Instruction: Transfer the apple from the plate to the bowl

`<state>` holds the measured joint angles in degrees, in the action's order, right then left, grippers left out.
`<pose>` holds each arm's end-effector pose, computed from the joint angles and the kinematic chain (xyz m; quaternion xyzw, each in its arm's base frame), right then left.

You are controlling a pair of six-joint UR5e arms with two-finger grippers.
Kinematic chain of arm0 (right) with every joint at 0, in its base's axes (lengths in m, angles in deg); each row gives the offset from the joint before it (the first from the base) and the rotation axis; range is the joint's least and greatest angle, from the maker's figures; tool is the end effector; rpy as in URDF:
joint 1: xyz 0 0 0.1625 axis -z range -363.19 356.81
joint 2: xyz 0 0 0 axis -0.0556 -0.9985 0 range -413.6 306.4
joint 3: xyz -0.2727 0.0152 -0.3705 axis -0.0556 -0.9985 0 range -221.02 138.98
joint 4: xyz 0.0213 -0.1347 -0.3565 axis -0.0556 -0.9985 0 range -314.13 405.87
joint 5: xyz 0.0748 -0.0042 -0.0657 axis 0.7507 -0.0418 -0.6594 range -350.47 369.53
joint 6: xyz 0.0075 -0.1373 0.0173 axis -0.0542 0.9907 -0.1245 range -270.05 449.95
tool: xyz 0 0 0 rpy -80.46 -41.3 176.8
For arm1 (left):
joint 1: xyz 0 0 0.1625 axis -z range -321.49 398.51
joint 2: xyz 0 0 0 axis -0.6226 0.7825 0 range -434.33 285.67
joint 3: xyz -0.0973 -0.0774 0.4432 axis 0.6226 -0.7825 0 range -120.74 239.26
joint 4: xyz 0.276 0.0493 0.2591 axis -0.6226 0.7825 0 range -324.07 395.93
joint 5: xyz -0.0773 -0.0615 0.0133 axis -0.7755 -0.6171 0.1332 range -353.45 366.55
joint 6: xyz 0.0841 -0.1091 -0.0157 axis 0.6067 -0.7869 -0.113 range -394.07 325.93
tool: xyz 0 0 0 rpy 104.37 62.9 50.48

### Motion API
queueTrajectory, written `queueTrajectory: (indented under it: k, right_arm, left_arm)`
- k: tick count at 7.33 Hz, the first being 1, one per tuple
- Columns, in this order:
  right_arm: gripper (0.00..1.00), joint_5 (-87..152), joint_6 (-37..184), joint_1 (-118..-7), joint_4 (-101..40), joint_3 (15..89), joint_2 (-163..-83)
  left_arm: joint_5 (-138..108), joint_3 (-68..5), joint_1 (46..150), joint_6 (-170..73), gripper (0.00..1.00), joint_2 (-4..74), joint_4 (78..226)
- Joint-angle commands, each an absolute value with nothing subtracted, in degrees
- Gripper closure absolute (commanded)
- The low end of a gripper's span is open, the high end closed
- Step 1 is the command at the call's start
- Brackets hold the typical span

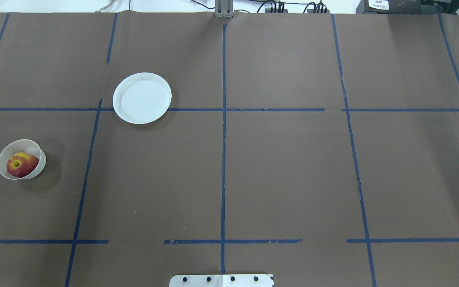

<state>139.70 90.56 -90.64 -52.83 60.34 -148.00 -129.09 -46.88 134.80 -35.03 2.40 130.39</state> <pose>0.0254 -0.4176 0.6870 -0.0201 -0.3430 -0.0207 0.9389 -0.0737 -0.3569 0.6760 0.0769 0.3839 -0.0335 0.9196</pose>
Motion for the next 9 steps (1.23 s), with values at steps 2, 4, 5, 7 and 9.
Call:
queueTrajectory:
  k: [2, 4, 5, 7, 9]
  right_arm:
    - [0.00, 139.70, 90.57, -90.64, -52.83, 60.41, -147.99]
    - [0.00, 139.70, 90.65, -90.64, -52.83, 60.32, -147.99]
    - [0.00, 139.70, 90.57, -90.64, -52.83, 60.32, -147.99]
    - [0.00, 139.70, 90.65, -90.64, -52.83, 60.32, -147.99]
    - [0.00, 139.70, 90.65, -90.64, -52.83, 60.41, -147.99]
  left_arm:
    - [-129.50, -47.53, 134.58, -34.95, 0.00, 1.96, 128.24]
    - [-129.16, -48.14, 134.05, -33.64, 0.00, 1.70, 122.87]
    - [-129.24, -48.14, 134.05, -31.11, 0.00, 1.70, 122.77]
    - [-129.33, -47.88, 134.05, -31.08, 0.00, 1.70, 122.68]
    - [-129.33, -47.53, 134.05, -31.08, 0.00, 1.70, 122.68]
